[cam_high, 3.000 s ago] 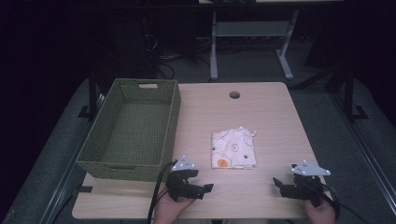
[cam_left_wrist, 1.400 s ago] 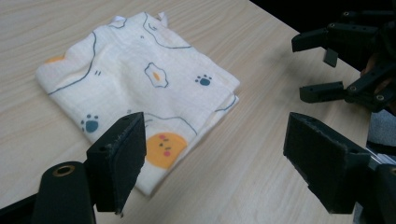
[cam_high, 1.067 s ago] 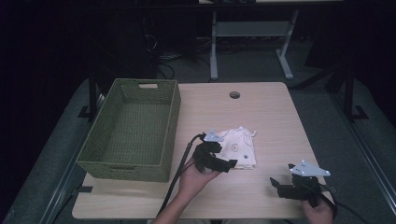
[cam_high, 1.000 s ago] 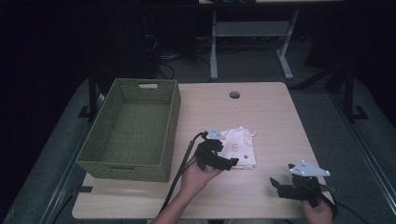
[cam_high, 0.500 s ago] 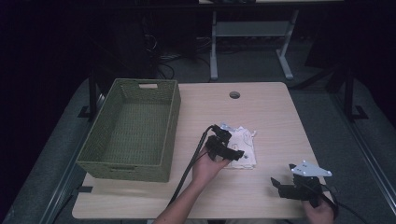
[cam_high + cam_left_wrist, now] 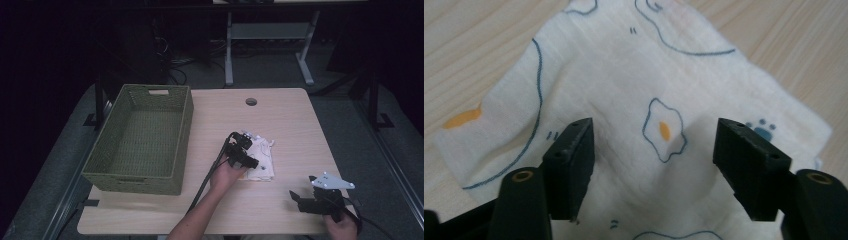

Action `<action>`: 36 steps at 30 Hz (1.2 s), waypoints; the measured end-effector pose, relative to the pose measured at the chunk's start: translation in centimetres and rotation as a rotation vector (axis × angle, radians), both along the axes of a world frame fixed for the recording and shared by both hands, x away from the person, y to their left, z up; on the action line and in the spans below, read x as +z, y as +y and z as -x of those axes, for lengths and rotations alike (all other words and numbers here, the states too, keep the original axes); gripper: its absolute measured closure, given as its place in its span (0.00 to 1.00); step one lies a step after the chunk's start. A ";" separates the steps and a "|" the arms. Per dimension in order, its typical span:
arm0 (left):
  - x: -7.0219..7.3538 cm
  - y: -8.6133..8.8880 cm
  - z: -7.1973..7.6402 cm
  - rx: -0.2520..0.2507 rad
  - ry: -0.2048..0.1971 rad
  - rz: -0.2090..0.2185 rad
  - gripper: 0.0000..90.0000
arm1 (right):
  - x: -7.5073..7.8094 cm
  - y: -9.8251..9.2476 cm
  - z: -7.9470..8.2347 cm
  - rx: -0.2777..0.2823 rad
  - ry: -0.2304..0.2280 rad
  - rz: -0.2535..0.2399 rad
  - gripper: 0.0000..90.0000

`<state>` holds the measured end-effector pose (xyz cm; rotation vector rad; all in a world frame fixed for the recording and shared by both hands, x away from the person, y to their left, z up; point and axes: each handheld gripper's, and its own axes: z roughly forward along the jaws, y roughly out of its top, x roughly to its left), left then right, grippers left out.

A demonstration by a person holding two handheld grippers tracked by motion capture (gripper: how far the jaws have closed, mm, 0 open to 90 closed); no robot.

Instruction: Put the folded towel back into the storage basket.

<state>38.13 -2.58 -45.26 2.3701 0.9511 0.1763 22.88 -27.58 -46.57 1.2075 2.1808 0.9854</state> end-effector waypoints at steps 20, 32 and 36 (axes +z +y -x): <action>-0.5 0.5 0.4 -0.029 -0.124 -0.022 0.87 | -0.1 0.3 0.0 0.008 0.007 0.006 0.15; 0.1 2.0 -0.6 -0.008 0.027 0.075 0.88 | -0.1 -0.1 0.1 -0.007 0.011 -0.015 0.15; 1.2 3.1 -0.3 -0.008 0.059 0.147 0.89 | 0.0 -0.1 0.3 -0.012 0.005 -0.017 0.15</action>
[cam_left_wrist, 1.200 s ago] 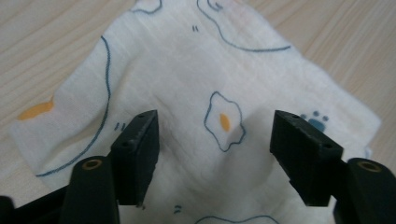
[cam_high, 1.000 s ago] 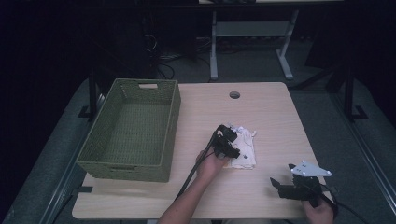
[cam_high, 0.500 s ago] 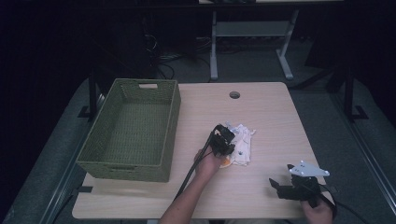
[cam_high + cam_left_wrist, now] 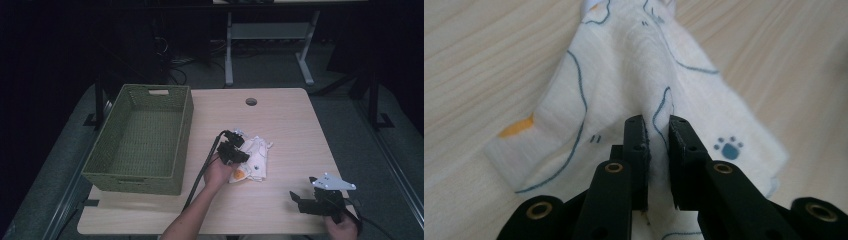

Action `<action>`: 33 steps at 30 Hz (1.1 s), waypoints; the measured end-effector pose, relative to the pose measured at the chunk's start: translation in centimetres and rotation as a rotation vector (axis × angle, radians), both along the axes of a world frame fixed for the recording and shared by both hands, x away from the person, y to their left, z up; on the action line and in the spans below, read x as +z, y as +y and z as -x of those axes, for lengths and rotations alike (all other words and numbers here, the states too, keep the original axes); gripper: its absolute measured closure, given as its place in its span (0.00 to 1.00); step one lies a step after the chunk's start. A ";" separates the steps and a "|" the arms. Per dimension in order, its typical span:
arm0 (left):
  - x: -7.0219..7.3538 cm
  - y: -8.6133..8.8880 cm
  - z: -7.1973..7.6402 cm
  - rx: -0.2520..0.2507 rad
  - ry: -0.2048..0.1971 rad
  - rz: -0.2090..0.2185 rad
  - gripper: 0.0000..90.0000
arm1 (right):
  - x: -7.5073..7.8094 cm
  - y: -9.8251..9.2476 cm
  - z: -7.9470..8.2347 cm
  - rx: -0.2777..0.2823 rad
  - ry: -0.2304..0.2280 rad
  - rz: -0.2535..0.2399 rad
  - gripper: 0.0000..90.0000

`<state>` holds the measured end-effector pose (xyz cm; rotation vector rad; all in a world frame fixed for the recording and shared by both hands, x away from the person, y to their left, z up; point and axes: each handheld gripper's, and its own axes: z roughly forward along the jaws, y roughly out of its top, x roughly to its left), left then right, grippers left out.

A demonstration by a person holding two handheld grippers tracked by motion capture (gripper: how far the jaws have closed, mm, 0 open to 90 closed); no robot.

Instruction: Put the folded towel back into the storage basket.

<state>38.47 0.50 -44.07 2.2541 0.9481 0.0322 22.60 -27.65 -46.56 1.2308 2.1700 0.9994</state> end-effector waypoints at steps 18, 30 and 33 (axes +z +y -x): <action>5.6 4.4 2.9 -0.062 0.039 0.295 0.90 | -0.2 -0.7 -0.1 -0.067 0.012 -0.030 0.15; 7.4 7.0 3.5 -0.085 0.072 0.391 0.90 | -0.2 -1.5 -0.1 -0.105 0.006 -0.032 0.15; 7.6 7.5 3.5 -0.084 0.079 0.400 0.90 | -0.2 -1.6 -0.1 -0.110 0.007 -0.033 0.15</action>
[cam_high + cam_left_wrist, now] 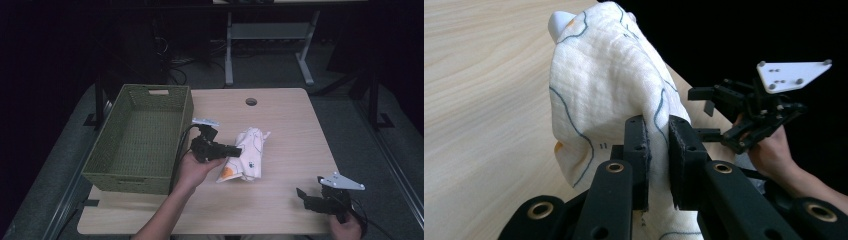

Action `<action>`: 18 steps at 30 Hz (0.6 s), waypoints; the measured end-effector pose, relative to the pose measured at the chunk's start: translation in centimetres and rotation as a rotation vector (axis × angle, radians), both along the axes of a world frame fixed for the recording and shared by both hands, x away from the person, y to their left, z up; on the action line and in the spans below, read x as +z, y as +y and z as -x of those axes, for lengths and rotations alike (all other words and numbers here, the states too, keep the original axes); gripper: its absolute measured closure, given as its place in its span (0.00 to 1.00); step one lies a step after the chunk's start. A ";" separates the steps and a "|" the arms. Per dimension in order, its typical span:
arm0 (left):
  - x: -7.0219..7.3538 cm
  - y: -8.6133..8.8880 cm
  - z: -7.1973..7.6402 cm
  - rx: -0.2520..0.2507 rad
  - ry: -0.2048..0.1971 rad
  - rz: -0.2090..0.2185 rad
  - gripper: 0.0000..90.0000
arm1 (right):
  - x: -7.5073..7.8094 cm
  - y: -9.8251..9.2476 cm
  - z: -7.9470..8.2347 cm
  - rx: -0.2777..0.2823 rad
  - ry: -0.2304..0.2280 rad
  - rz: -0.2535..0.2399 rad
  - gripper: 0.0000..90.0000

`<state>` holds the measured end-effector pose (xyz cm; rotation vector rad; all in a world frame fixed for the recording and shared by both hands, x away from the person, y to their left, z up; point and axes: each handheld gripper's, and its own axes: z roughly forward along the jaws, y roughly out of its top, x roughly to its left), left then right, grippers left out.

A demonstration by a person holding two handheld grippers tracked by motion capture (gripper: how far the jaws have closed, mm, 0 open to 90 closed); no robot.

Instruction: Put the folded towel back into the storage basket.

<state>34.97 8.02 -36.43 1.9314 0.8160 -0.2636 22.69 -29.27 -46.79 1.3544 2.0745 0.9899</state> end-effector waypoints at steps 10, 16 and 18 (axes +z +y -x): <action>0.6 1.5 -0.1 0.003 0.029 0.032 0.90 | 0.0 0.1 0.0 0.001 0.001 -0.001 0.15; 1.1 2.2 -0.3 -0.002 0.048 0.065 0.90 | -0.1 0.0 -0.1 -0.004 0.005 0.001 0.15; 1.2 2.5 -0.3 -0.007 0.053 0.070 0.90 | -0.1 0.0 -0.1 -0.004 0.003 -0.001 0.15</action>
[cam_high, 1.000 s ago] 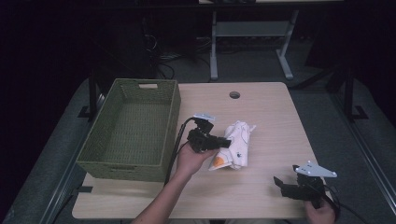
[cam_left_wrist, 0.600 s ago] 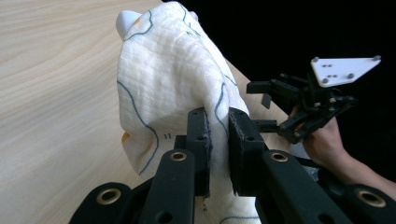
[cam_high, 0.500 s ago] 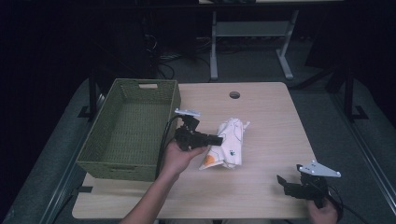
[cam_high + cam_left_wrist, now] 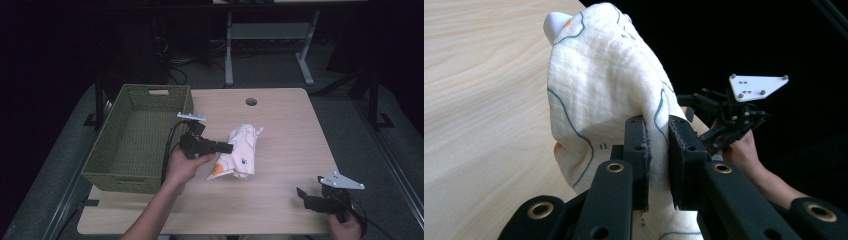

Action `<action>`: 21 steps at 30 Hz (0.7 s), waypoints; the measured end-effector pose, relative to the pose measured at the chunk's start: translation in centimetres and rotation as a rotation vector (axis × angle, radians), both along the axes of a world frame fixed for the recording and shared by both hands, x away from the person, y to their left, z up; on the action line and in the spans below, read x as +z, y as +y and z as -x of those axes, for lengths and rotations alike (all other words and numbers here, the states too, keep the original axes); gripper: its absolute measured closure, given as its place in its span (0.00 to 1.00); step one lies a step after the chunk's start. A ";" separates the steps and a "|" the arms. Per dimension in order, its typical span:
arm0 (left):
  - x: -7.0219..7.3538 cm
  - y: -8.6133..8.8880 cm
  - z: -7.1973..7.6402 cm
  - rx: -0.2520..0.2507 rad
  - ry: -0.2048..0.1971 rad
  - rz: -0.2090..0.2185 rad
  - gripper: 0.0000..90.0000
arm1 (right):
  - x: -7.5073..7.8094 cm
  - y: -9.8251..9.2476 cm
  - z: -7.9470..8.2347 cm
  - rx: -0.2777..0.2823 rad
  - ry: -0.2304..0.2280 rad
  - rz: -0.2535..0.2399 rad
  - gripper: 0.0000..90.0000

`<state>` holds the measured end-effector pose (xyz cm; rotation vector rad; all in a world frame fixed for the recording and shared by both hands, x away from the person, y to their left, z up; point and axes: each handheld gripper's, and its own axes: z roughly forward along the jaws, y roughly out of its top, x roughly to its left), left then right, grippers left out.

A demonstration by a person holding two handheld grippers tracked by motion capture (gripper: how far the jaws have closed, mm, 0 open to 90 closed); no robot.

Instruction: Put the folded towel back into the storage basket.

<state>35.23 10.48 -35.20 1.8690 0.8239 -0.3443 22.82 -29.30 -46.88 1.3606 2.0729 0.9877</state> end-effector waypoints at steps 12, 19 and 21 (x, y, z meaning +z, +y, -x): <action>0.6 2.4 -0.4 0.003 0.044 0.065 0.90 | 0.0 0.2 0.0 0.007 0.001 0.008 0.15; 1.0 3.1 -0.2 0.004 0.037 0.057 0.90 | -0.1 0.2 0.0 0.002 0.005 0.007 0.15; 1.0 3.2 -0.2 0.005 0.038 0.059 0.90 | -0.1 0.2 0.0 0.003 0.004 0.007 0.15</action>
